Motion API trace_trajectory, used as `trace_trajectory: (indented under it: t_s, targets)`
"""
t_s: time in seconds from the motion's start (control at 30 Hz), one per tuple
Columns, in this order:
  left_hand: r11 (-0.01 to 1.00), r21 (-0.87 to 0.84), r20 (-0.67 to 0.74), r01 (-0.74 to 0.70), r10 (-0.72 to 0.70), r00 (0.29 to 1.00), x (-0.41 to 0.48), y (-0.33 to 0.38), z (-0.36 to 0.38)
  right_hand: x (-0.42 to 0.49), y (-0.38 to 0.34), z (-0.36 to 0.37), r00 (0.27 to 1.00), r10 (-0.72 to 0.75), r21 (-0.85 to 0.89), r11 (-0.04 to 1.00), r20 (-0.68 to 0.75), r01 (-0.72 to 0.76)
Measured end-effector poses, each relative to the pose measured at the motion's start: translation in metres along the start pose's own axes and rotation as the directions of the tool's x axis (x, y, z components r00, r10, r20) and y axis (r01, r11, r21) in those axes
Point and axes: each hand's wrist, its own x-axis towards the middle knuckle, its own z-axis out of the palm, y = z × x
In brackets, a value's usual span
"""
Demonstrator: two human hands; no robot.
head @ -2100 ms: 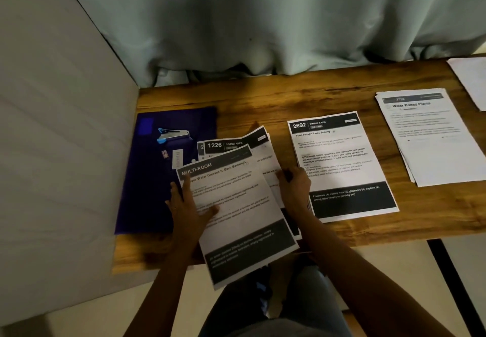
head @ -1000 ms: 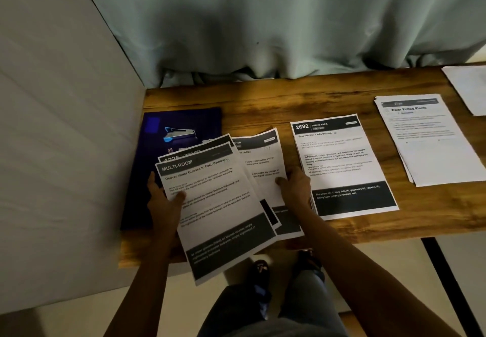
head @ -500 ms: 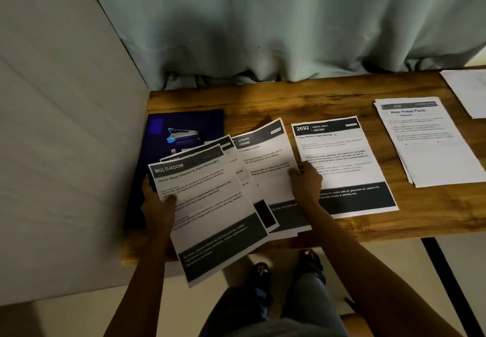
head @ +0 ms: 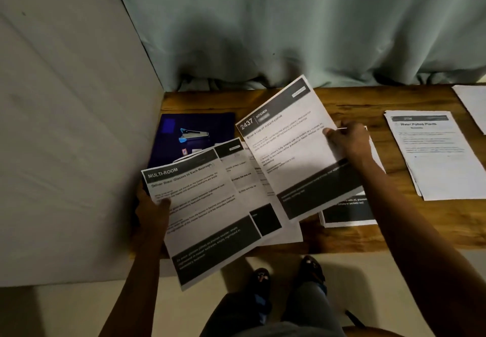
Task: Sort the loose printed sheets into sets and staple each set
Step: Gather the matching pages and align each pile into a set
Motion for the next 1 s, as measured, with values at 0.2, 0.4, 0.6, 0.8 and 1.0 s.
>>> trace_trajectory:
  t_s: [0.2,0.4,0.6,0.8,1.0]
  targets:
    - [0.987,0.106,-0.023,-0.117,0.12,0.992,-0.008,-0.008,-0.002,-0.022,0.002,0.063,0.984,0.026,-0.086,0.996,0.174,-0.011]
    - [0.825,0.479,0.164,-0.301,0.253,0.953,-0.021,-0.024,0.008,-0.048,0.008,0.123,0.937,0.03,-0.057,0.998,0.349,-0.011]
    - [0.722,0.542,0.368,-0.43,0.256,0.894,-0.014,-0.048,0.023,-0.055,0.0,0.148,0.933,0.032,-0.066,0.998,0.36,-0.009]
    - [0.713,0.547,0.38,-0.439,0.256,0.889,-0.015,-0.046,0.023,-0.053,-0.005,0.161,0.919,0.106,-0.094,0.993,0.38,-0.075]
    - [0.694,0.569,0.39,-0.442,0.246,0.887,-0.015,-0.047,0.024,-0.052,-0.004,0.167,0.892,0.147,-0.072,0.989,0.427,-0.129]
